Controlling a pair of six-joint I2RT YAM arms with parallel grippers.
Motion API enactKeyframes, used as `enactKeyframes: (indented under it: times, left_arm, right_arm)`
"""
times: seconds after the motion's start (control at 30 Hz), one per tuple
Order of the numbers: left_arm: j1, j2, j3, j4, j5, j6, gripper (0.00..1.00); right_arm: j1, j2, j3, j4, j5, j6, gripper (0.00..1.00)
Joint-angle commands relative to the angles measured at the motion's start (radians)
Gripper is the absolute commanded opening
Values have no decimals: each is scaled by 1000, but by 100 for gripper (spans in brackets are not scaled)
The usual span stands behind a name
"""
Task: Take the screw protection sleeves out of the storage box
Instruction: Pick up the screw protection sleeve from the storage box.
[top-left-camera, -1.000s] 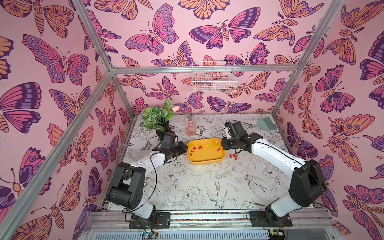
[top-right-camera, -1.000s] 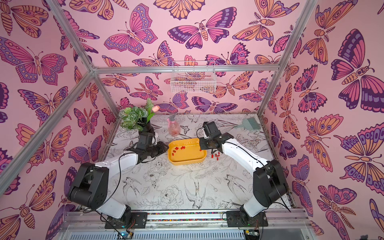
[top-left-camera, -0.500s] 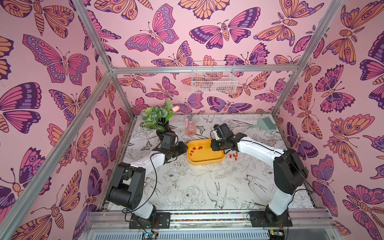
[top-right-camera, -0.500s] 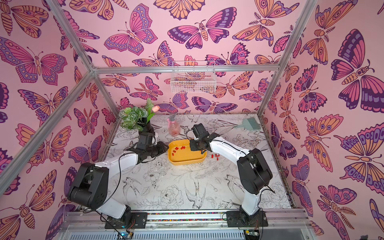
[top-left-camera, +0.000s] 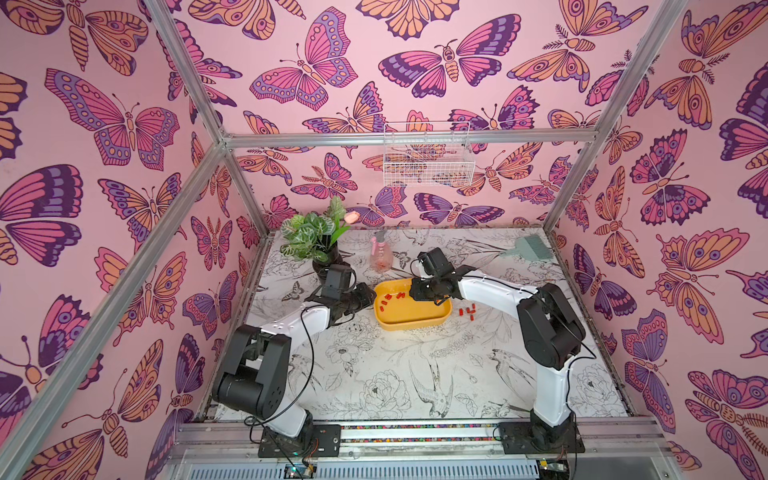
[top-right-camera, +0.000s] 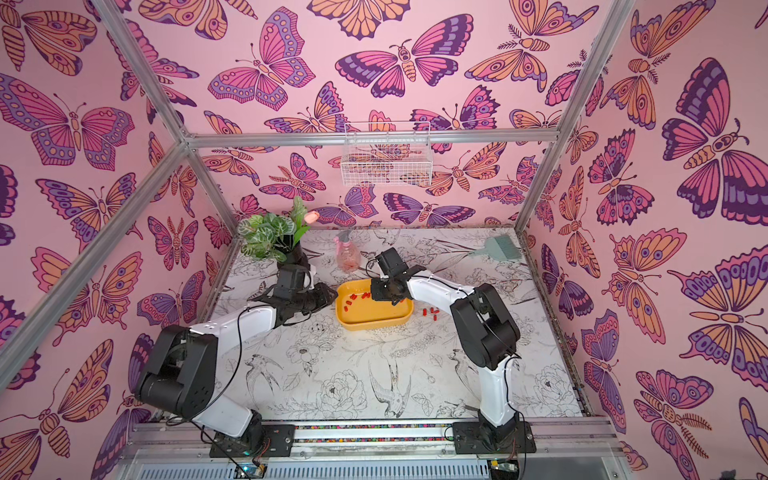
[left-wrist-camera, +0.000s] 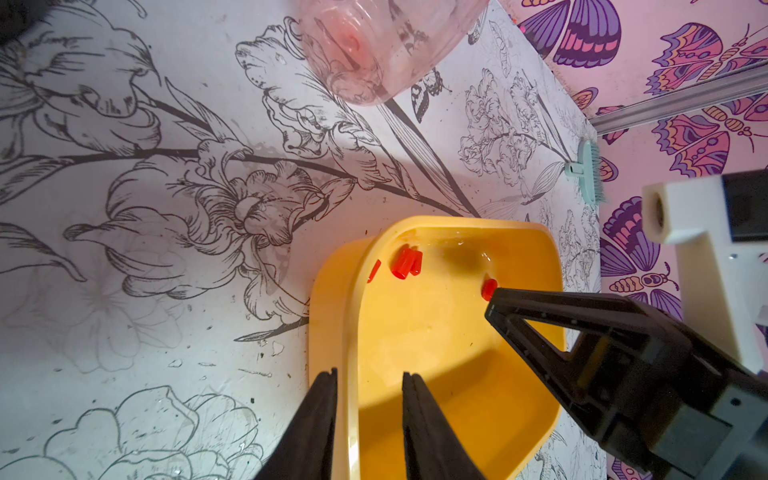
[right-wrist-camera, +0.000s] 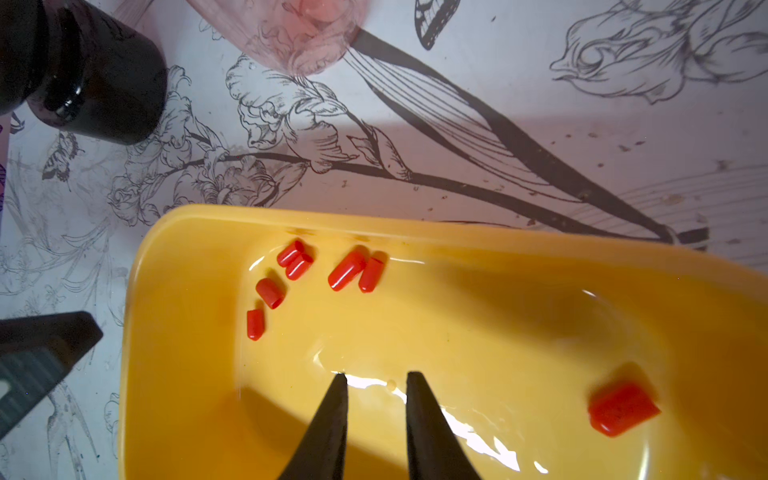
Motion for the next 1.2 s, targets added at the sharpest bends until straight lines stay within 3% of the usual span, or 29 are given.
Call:
enactKeyframes:
  times: [0.0,1.17]
  left_arm:
    - [3,14,14,6,15,7,32]
    - [2,14,10,8,25,1,33]
  right_arm:
    - [12,38,43,12,-13,27,28]
    - [47,204,198,-90,98,59,20]
